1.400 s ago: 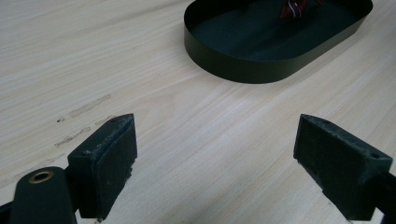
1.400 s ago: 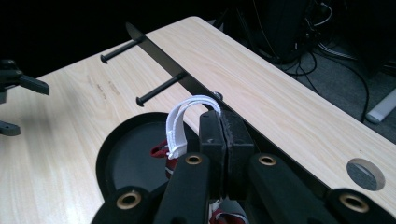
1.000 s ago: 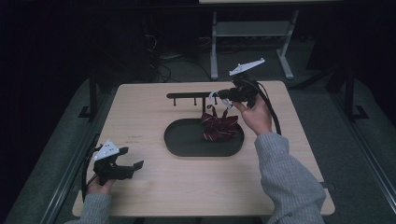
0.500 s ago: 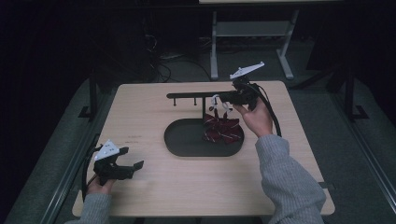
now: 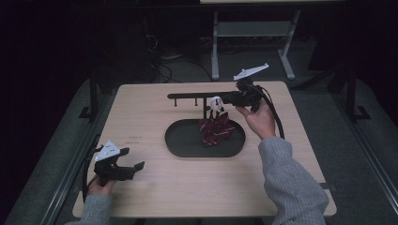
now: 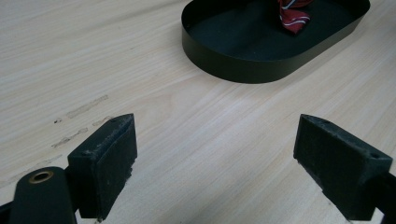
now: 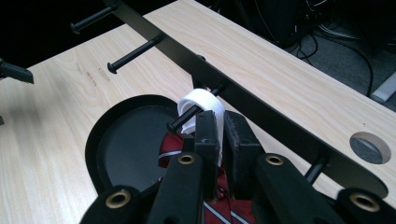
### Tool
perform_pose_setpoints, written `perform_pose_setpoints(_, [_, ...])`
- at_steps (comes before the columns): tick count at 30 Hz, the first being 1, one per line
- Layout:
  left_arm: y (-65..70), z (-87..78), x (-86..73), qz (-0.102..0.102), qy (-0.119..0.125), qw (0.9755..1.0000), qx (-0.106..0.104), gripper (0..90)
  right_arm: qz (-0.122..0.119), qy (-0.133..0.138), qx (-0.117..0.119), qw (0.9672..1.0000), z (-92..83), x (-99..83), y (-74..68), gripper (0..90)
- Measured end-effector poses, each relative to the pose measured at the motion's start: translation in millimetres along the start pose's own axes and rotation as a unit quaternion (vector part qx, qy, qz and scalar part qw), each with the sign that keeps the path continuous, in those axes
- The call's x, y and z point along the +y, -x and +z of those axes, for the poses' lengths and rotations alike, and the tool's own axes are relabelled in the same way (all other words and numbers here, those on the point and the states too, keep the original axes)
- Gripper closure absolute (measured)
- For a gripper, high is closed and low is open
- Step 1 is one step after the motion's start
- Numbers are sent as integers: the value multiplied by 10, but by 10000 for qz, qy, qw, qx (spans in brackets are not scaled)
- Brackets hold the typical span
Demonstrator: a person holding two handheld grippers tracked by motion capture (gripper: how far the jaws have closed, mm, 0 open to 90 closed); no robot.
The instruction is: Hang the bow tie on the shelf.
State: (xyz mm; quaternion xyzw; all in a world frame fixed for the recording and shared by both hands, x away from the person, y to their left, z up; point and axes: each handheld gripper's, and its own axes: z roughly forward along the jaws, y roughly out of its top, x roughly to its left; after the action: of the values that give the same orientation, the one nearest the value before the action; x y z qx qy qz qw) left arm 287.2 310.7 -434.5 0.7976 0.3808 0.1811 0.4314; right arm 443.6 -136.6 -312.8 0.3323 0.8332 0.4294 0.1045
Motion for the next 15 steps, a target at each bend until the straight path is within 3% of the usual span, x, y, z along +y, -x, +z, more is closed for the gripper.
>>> perform_pose_setpoints(15, [3, 4, 0, -14, -9, 10000, 0, 131, 49, -17, 179, 9998, -9, -65, 24, 791])
